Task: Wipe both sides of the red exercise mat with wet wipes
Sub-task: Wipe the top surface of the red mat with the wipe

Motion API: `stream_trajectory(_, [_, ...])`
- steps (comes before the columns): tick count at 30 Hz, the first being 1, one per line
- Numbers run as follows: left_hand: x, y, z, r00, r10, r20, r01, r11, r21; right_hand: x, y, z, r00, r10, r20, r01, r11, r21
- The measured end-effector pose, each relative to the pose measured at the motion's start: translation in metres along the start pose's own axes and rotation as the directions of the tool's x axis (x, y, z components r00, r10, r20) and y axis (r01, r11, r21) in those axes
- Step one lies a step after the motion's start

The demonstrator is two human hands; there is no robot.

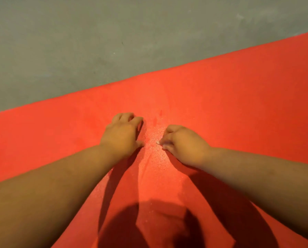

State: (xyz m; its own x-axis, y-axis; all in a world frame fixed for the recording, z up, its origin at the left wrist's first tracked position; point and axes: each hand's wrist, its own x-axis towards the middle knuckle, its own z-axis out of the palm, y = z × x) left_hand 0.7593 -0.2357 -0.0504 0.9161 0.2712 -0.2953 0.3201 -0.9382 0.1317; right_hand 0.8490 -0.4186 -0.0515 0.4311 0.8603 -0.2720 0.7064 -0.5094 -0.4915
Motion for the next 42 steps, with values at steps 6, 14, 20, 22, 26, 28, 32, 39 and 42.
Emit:
stream_trajectory(6, [0.001,-0.025,0.004,0.940,-0.136,0.314,0.139,0.990,0.014,0.029,0.024,-0.005,0.982,0.092,-0.164,-0.106,0.991,-0.077])
stream_trajectory(14, [-0.001,-0.020,-0.001,0.930,-0.151,0.334,0.153,0.988,0.021,0.056,-0.007,0.023,0.945,0.172,-0.277,-0.166,0.985,0.044])
stream_trajectory(20, [0.001,-0.021,-0.001,0.933,-0.142,0.331,0.137,0.990,0.041,0.067,0.020,0.002,0.946,0.078,-0.315,-0.120,0.986,-0.114])
stream_trajectory(22, [-0.001,-0.021,-0.002,0.934,-0.146,0.326,0.144,0.989,0.030,0.088,0.040,-0.016,0.847,0.323,-0.423,-0.365,0.931,-0.020])
stream_trajectory(26, [-0.007,-0.021,0.000,0.941,-0.152,0.303,0.165,0.986,-0.017,0.078,-0.003,0.009,0.913,0.270,-0.304,-0.281,0.960,0.007])
stream_trajectory(28, [-0.014,-0.023,0.000,0.944,-0.129,0.304,0.143,0.989,-0.025,0.041,-0.030,0.028,0.974,0.076,-0.212,-0.074,0.997,0.017])
stream_trajectory(32, [-0.037,-0.028,0.002,0.930,-0.071,0.362,0.076,0.997,0.001,0.013,-0.012,0.018,0.994,-0.027,-0.106,0.017,0.995,-0.100])
stream_trajectory(39, [-0.071,-0.001,0.004,0.892,-0.075,0.446,0.087,0.996,-0.008,-0.010,0.006,0.011,0.993,0.083,-0.089,-0.088,0.995,-0.057])
stream_trajectory(42, [-0.084,0.013,0.004,0.872,-0.076,0.484,0.089,0.996,-0.003,-0.029,0.010,0.016,0.990,0.066,-0.124,-0.073,0.996,-0.052])
